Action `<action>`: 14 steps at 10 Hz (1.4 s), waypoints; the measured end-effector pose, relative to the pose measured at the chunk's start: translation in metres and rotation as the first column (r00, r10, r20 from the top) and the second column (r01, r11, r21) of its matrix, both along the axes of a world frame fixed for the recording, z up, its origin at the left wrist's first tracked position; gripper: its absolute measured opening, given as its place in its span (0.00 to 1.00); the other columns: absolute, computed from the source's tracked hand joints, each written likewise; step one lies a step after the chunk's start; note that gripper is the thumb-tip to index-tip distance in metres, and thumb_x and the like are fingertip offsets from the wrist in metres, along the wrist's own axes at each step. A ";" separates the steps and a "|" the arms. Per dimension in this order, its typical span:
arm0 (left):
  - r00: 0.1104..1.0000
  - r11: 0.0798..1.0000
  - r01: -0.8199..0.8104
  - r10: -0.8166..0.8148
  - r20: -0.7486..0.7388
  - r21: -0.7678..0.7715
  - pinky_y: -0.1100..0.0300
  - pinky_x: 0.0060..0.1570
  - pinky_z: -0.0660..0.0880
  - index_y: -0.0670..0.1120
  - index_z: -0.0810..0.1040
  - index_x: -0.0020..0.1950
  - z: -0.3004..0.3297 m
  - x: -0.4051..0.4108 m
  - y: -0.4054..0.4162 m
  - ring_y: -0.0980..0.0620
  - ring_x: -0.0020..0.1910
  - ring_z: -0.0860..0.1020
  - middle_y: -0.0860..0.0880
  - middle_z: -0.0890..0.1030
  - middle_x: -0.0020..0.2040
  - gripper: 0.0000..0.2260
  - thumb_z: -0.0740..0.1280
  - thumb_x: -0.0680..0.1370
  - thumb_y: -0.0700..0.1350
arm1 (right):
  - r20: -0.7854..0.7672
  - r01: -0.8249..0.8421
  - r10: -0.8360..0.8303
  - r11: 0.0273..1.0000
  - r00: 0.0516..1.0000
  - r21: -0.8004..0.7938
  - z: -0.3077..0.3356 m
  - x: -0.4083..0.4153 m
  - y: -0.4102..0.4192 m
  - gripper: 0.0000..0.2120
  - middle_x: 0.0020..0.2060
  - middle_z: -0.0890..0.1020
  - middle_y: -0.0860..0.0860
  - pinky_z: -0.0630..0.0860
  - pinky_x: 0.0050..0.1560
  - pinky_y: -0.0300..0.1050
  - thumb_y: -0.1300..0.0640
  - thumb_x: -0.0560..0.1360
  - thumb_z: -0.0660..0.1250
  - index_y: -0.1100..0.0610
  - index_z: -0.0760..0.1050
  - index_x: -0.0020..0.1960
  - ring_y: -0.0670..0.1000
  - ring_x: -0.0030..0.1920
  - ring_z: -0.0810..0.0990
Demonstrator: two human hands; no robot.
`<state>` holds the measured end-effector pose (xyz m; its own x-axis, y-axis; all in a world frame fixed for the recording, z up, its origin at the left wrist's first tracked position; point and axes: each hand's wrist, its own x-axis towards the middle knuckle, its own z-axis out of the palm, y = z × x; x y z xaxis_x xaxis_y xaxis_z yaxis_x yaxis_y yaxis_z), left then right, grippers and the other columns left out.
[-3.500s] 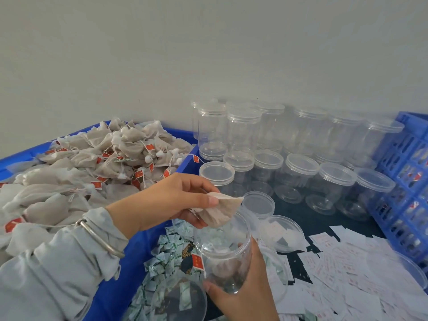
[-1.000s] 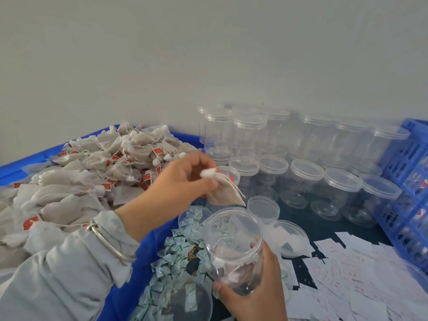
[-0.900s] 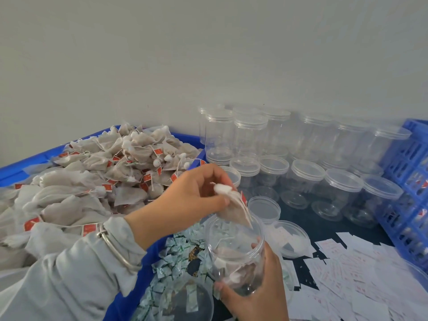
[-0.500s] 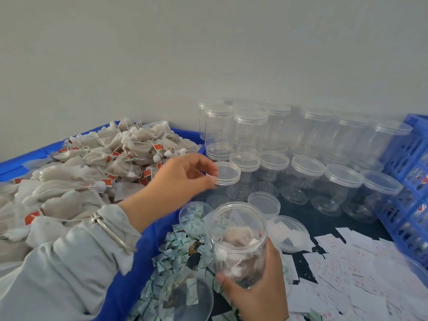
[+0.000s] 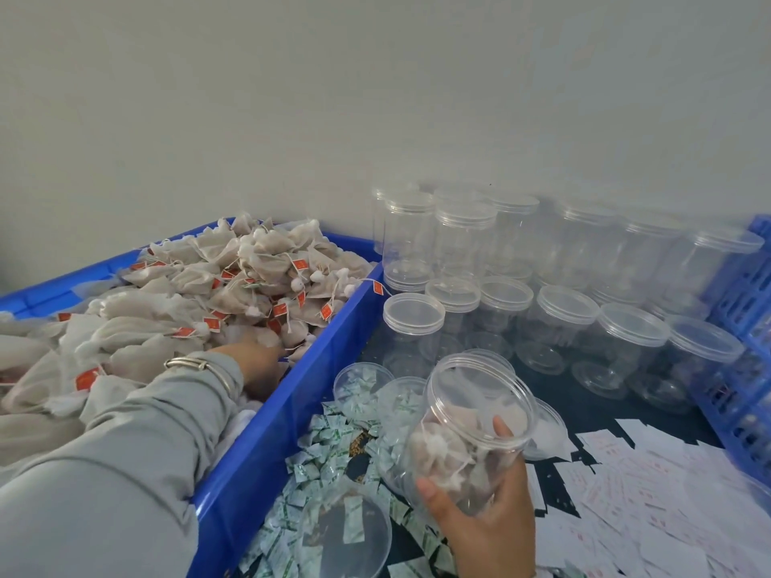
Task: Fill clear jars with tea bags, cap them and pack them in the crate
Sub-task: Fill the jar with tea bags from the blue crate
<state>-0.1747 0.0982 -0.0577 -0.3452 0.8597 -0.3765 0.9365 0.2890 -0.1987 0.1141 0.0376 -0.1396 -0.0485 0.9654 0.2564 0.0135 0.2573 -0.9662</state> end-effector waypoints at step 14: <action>-0.220 0.784 -0.598 -0.361 0.906 0.167 0.57 0.37 0.81 0.43 0.77 0.57 0.062 0.053 -0.011 0.48 0.40 0.83 0.44 0.84 0.45 0.08 0.64 0.78 0.40 | 0.024 0.084 -0.085 0.996 0.996 0.037 0.017 -0.017 -0.013 0.48 0.52 0.78 0.32 0.73 0.50 0.26 0.18 0.39 0.64 0.38 0.70 0.55 0.36 0.53 0.77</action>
